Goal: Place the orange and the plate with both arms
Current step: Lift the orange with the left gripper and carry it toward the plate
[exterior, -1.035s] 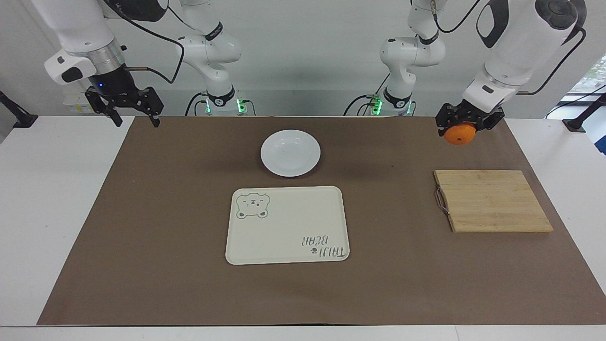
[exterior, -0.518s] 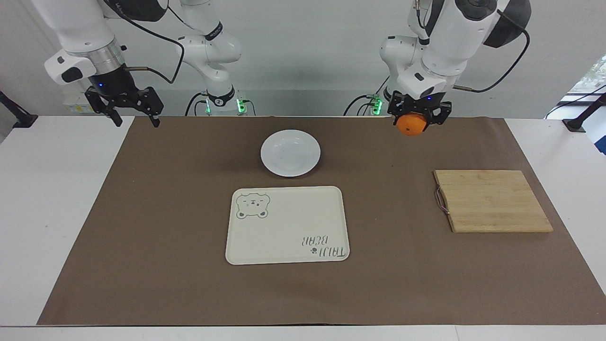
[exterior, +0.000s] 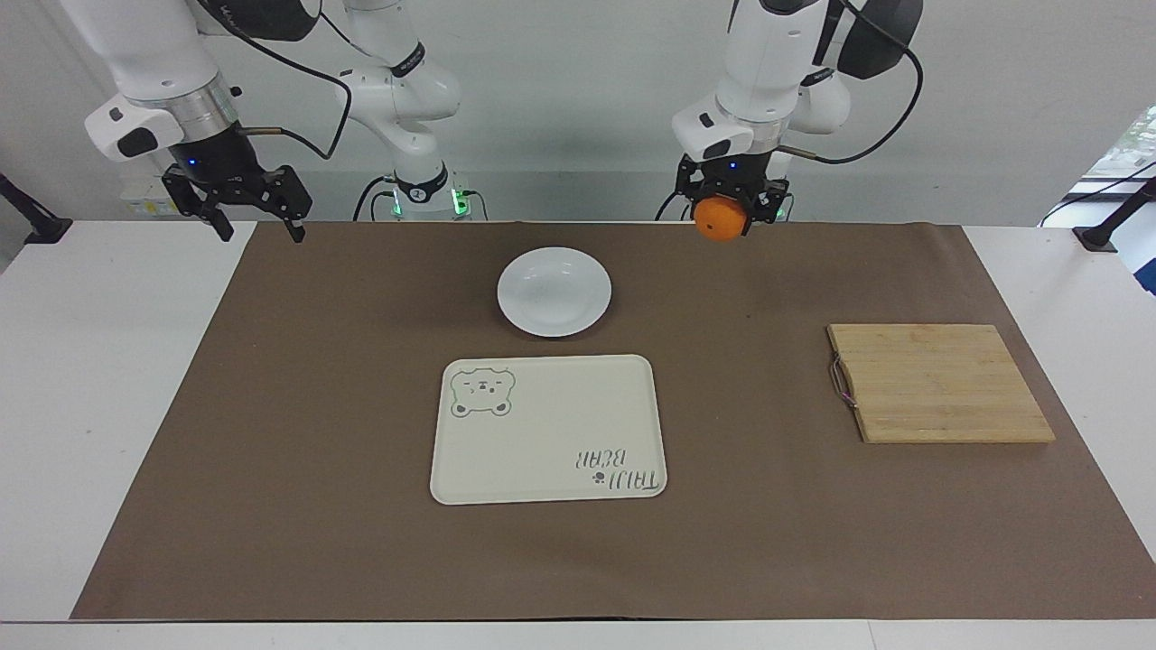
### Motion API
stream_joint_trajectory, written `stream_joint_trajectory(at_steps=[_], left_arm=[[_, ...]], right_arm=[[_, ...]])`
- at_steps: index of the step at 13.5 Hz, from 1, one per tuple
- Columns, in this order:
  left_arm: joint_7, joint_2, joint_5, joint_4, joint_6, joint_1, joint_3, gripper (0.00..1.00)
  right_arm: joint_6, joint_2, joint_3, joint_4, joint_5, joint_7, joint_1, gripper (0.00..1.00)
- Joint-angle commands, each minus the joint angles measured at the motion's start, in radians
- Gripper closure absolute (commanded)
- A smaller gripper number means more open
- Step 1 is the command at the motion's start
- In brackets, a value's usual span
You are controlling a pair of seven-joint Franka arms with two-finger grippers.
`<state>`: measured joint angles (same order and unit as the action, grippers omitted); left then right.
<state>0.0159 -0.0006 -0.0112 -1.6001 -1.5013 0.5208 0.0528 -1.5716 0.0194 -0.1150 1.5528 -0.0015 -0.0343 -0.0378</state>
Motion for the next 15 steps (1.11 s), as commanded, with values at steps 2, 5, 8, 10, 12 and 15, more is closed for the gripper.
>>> stream_joint_trajectory(at_steps=[2,5,8,10,12,15], left_arm=[[-0.001,0.007,0.026,-0.010,-0.034,0.099,-0.014,1.00],[-0.001,0.008,0.036,-0.078,-0.132,0.159,-0.011,1.00],[-0.002,0.042,0.036,-0.121,-0.246,0.206,-0.010,1.00],[-0.002,0.069,0.036,-0.153,-0.331,0.240,-0.010,1.00],[-0.002,0.100,0.036,-0.191,-0.411,0.269,-0.008,1.00],[-0.002,0.122,0.034,-0.256,-0.493,0.309,-0.007,1.00]], right_arm=[[0.005,0.008,0.000,0.009,-0.017,-0.021,0.001,0.00],[0.005,0.008,0.000,0.009,-0.017,-0.021,0.001,0.00],[0.005,0.008,0.000,0.009,-0.017,-0.019,0.001,0.00],[0.005,0.008,0.000,0.009,-0.017,-0.019,0.001,0.00],[0.005,0.008,0.000,0.009,-0.017,-0.021,0.001,0.00],[0.005,0.008,0.000,0.009,-0.017,-0.021,0.001,0.00]])
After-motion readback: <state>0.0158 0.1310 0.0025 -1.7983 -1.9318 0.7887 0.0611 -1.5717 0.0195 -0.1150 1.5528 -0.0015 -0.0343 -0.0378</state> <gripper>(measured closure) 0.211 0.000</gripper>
